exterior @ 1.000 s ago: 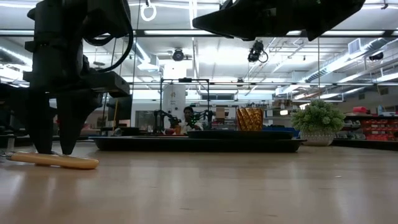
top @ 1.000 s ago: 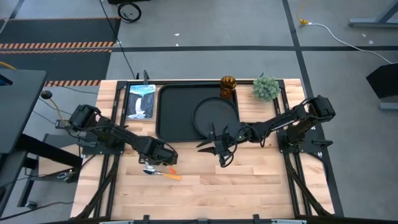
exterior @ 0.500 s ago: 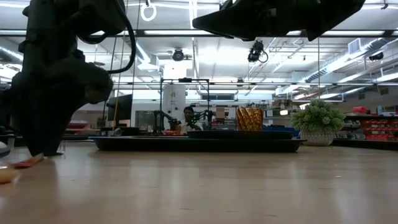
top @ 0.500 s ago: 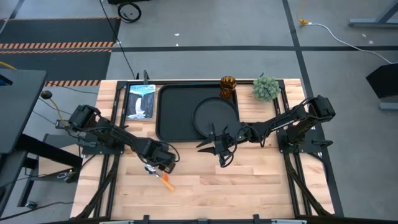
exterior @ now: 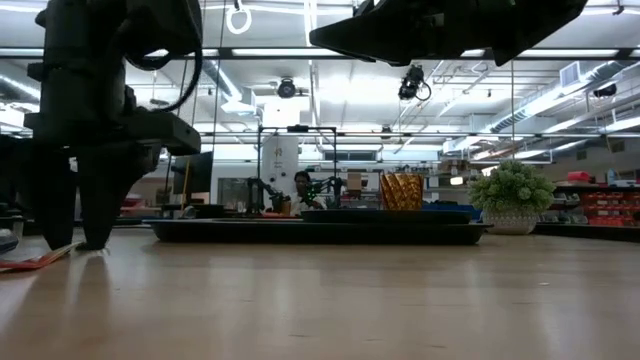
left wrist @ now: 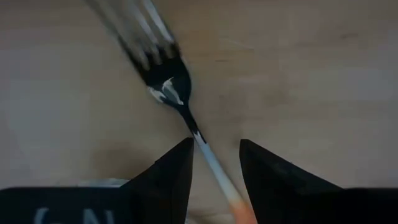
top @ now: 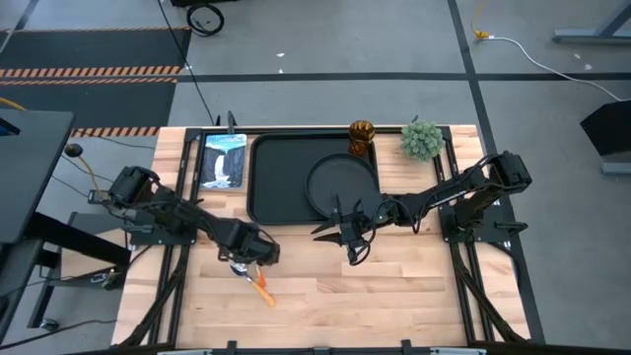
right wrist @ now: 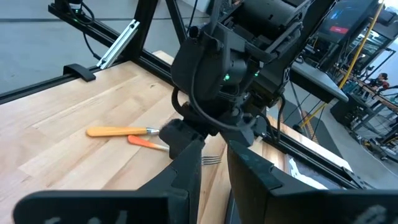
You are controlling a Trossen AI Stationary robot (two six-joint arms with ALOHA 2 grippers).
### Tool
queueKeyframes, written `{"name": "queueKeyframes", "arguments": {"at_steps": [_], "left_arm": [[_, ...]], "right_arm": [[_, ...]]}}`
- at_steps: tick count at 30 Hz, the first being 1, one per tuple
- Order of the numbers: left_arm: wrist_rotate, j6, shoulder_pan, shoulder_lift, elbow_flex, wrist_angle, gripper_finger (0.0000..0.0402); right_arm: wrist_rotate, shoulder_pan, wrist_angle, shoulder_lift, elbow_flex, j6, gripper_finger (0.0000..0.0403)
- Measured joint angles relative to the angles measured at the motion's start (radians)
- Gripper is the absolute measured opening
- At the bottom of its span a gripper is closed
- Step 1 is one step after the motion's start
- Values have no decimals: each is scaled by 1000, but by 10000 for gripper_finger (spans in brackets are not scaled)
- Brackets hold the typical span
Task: Pick and place plate/cup/fork/spoon on tray
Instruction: Put the orange fork on the black tray to the left of the black plate
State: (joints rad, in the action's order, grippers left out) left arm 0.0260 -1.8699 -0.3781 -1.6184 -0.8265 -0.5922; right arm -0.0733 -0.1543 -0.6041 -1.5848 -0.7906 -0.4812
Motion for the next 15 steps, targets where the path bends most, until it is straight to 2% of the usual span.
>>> {"name": "queueKeyframes", "arguments": {"at_steps": [7,15], "left_arm": [[-58,-197,-41,1,0,-2,142],[-128,15,-48,1,1,17,142]], "right_arm": [[-10,0,0,0,0,0,85],[-26,0,-1,0,0,9,85]]}}
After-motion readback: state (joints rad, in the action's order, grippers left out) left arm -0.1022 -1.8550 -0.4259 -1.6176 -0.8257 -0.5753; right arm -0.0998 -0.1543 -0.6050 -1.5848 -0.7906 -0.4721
